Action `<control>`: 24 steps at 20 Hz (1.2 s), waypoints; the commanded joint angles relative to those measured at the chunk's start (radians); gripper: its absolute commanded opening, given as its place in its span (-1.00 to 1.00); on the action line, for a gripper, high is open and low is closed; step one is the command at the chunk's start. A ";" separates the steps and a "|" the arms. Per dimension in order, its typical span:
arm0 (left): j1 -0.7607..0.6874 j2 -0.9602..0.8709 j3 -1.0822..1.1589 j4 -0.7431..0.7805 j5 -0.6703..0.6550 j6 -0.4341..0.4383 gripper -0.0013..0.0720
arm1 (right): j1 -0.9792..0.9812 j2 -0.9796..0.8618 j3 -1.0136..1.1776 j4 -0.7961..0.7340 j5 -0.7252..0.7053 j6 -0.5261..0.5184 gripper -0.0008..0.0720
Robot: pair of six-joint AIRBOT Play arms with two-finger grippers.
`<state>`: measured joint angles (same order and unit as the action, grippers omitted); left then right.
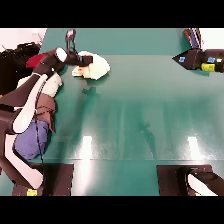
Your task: Fold the shirts.
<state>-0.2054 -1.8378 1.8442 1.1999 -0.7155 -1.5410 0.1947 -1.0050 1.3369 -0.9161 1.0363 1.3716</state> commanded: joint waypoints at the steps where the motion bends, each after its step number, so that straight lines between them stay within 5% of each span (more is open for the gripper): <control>1: 0.002 0.127 0.183 0.082 -0.124 0.032 -0.91 | 0.000 0.056 0.027 -0.016 -0.107 0.000 -0.94; 6: -0.026 0.494 0.209 0.103 -0.271 0.103 -0.91 | 0.001 0.078 0.225 -0.173 -0.067 0.001 -0.94; 10: -0.201 0.558 0.167 0.120 -0.443 0.108 -0.91 | 0.001 0.078 0.293 -0.183 -0.055 0.001 -0.94; 15: -0.494 0.518 -0.174 0.085 -0.322 0.072 -0.90 | 0.001 0.076 0.294 -0.185 0.040 0.028 -0.94; 16: -0.537 0.502 -0.229 0.067 -0.257 0.077 -0.46 | 0.001 0.076 0.294 -0.185 0.048 0.028 -0.94; 17: -0.571 0.487 -0.265 0.069 -0.202 0.075 0.59 | 0.001 0.076 0.294 -0.185 0.048 0.028 -0.94; 18: -0.578 0.474 -0.269 0.079 -0.191 0.075 0.79 | 0.001 0.076 0.294 -0.185 0.048 0.028 -0.94; 24: -0.246 0.504 -0.240 0.281 -0.391 0.021 0.79 | 0.001 0.075 0.294 -0.185 0.050 0.028 -0.94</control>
<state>-0.5991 -1.3399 1.6196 1.4151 -1.0206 -1.4879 0.1947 -0.9291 1.6299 -1.1007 1.0798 1.3983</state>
